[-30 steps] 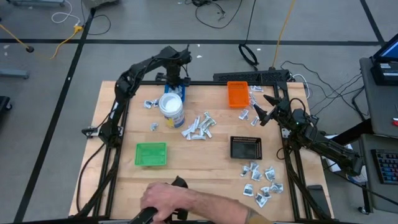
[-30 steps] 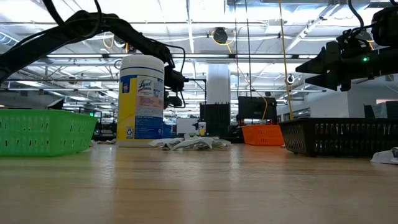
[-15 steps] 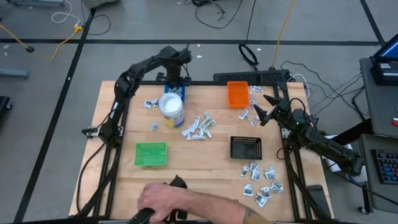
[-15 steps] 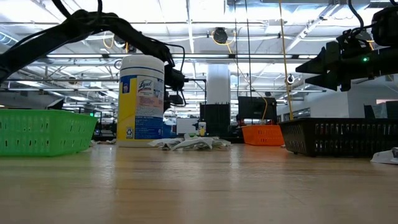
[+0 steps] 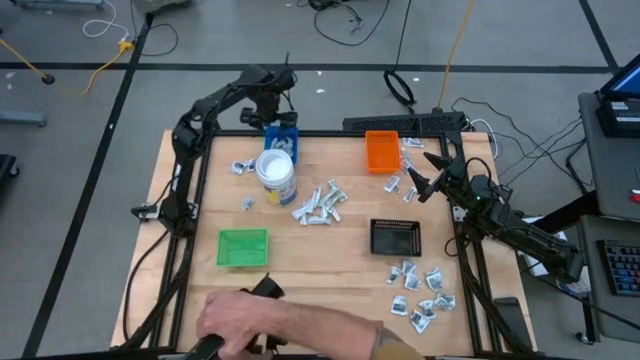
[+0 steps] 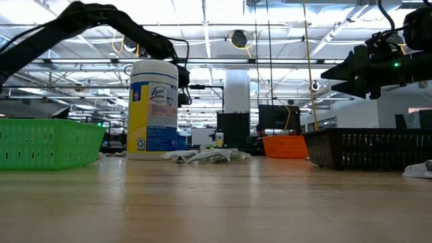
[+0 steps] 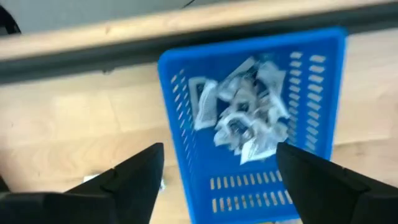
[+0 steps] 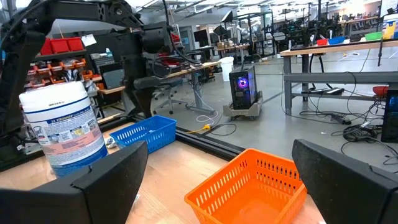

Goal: Pick & Place First Aid Supplies
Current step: Put the blue alcohol pad into the blue bin

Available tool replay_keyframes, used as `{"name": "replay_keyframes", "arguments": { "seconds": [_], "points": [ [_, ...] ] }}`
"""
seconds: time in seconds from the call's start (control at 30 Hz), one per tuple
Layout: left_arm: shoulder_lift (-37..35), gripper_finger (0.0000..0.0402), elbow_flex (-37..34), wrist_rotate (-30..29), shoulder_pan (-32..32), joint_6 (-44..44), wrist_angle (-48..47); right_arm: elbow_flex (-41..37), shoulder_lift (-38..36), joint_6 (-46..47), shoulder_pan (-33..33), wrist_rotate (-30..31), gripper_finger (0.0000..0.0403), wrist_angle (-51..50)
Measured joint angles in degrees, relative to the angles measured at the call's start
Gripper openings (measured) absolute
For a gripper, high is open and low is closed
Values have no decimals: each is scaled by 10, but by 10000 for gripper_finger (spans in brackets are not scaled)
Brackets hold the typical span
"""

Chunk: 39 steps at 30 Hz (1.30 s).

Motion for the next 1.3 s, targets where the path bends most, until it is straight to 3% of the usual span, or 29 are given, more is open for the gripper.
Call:
{"name": "replay_keyframes", "arguments": {
  "seconds": [0.3, 0.67, 1.03, 1.3],
  "points": [
    [-147, 341, -231, 1, 12, -29, 113, 0, 0, 0, 0, 0, 393, 0],
    [-322, 314, -467, 18, -2, -98, 155, 0, 0, 0, 0, 0, 393, 0],
    [-437, 307, -623, 62, -43, -158, 203, 0, 0, 0, 0, 0, 393, 0],
    [-454, 313, -683, 72, -52, -177, 243, 0, 0, 0, 0, 0, 393, 0]
  ]
}}
